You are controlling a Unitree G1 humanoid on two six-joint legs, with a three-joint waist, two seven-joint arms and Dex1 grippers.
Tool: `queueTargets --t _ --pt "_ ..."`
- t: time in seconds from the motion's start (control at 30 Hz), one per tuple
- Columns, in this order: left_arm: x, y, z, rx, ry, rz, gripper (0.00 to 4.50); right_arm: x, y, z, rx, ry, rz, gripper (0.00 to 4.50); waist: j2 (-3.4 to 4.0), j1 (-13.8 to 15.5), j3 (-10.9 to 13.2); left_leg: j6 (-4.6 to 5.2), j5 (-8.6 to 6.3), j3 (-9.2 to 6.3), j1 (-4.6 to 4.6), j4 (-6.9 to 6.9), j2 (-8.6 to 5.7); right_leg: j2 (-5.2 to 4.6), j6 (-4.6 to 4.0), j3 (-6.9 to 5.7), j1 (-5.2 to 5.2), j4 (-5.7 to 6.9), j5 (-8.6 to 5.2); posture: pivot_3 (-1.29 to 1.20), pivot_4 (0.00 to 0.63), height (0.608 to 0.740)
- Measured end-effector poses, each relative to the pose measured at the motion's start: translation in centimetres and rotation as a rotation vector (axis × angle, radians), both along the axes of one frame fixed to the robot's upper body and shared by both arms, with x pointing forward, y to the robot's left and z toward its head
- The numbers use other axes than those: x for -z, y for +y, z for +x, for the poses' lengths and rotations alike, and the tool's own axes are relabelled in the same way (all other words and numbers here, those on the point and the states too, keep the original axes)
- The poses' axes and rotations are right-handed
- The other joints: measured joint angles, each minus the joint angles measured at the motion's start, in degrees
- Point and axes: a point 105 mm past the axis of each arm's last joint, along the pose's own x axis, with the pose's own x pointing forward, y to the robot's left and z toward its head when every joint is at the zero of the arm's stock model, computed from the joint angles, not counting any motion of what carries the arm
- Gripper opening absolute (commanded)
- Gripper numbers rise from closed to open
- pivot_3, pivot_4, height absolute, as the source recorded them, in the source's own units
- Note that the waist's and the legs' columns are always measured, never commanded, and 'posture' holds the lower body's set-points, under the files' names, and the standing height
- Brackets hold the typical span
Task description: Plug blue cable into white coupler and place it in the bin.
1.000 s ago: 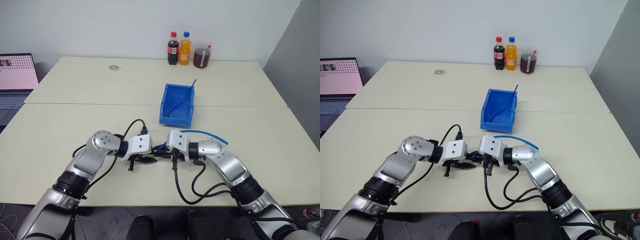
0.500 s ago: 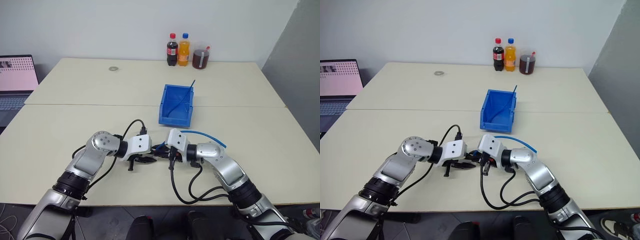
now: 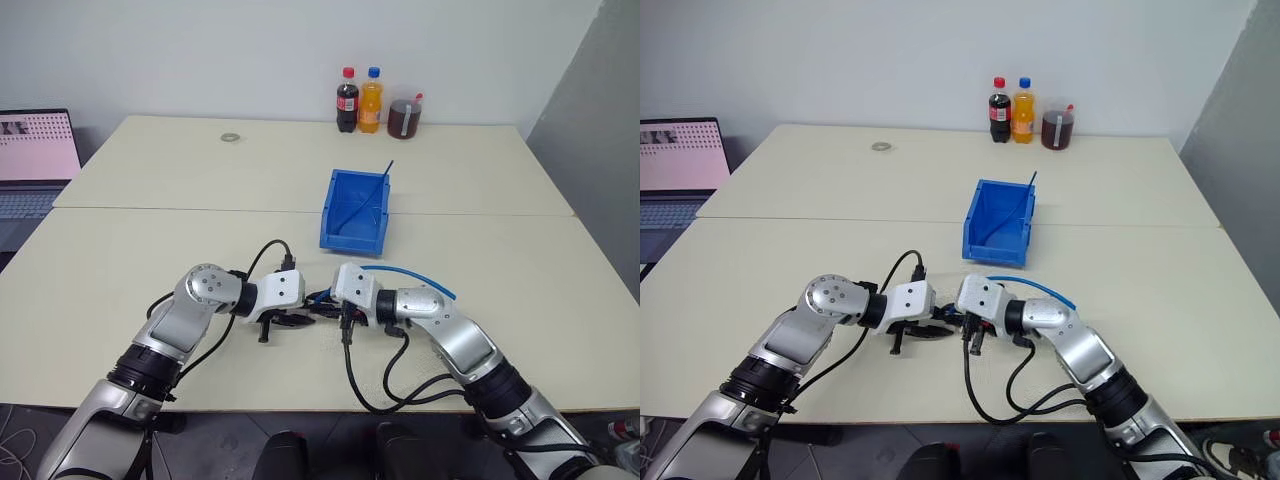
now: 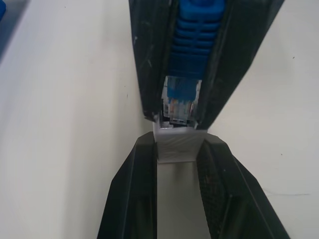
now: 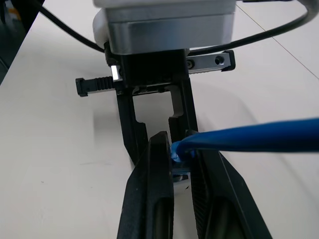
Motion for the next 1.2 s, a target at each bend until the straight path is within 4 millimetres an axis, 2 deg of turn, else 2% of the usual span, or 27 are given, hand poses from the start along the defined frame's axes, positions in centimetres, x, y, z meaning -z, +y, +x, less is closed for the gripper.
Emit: queueTargets --t 0.2,0.6,0.9,1.2 --pt "0.0 0.1 0.0 -0.002 0.001 -0.001 0.78 0.0 0.1 0.2 -0.019 -0.017 -0.013 0.17 0.00 0.0 0.0 0.00 0.00 0.00 0.01 0.00 0.01 0.00 0.00 0.00 0.00 0.02 0.00 0.00 0.150 0.740" --pt "0.2 0.1 0.0 0.005 0.000 -0.005 0.78 0.1 0.3 0.2 -0.046 0.065 -0.019 0.17 0.13 0.0 -0.2 0.00 0.00 0.02 0.05 -0.02 0.02 0.01 -0.01 0.02 0.01 0.01 0.00 0.00 0.150 0.740" --pt "0.2 0.3 0.1 -0.005 0.002 -0.008 0.78 -0.2 0.5 0.4 -0.047 0.020 0.014 0.17 0.14 0.0 -0.2 0.00 0.00 0.01 0.09 -0.03 0.03 0.05 -0.01 0.02 0.01 0.04 0.00 0.00 0.150 0.740" --pt "0.1 0.0 -0.1 0.014 0.002 -0.011 0.78 -0.7 -1.1 0.8 0.020 0.121 0.063 0.17 0.15 0.0 -0.2 0.01 -0.01 -0.01 -0.24 -0.05 0.04 -0.05 -0.01 0.00 -0.18 -0.06 -0.02 0.00 0.150 0.740"
